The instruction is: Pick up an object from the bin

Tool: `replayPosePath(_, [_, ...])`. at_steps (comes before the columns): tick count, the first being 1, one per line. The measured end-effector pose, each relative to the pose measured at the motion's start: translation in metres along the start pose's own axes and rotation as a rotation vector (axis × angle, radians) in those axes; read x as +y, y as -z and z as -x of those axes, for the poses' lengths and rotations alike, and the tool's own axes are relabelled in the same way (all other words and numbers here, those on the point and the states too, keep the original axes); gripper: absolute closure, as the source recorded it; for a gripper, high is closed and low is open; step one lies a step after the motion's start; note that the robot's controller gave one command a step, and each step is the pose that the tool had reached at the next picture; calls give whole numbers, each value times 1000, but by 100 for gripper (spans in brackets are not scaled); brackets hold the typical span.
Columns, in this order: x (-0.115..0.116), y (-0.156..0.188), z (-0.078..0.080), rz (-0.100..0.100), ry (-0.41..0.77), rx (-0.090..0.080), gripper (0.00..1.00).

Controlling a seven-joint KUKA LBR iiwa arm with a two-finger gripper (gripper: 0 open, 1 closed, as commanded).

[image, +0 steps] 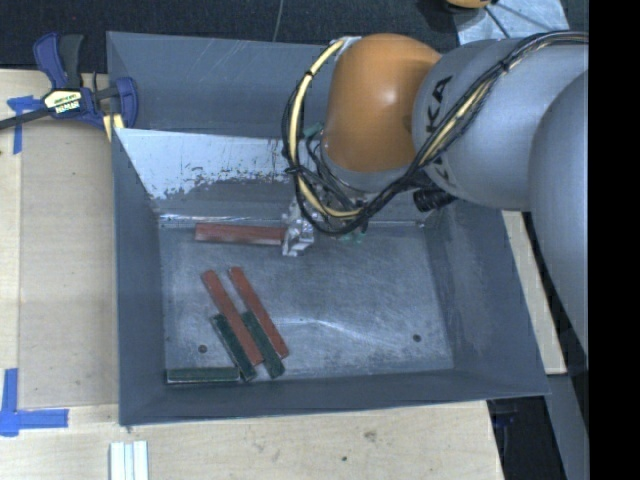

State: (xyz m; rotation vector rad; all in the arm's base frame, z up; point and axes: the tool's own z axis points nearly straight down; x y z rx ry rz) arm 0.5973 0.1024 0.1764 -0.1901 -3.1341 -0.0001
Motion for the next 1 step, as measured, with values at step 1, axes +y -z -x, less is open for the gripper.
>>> replayPosePath(1, [0, 54, 1, 2, 1, -5, 100])
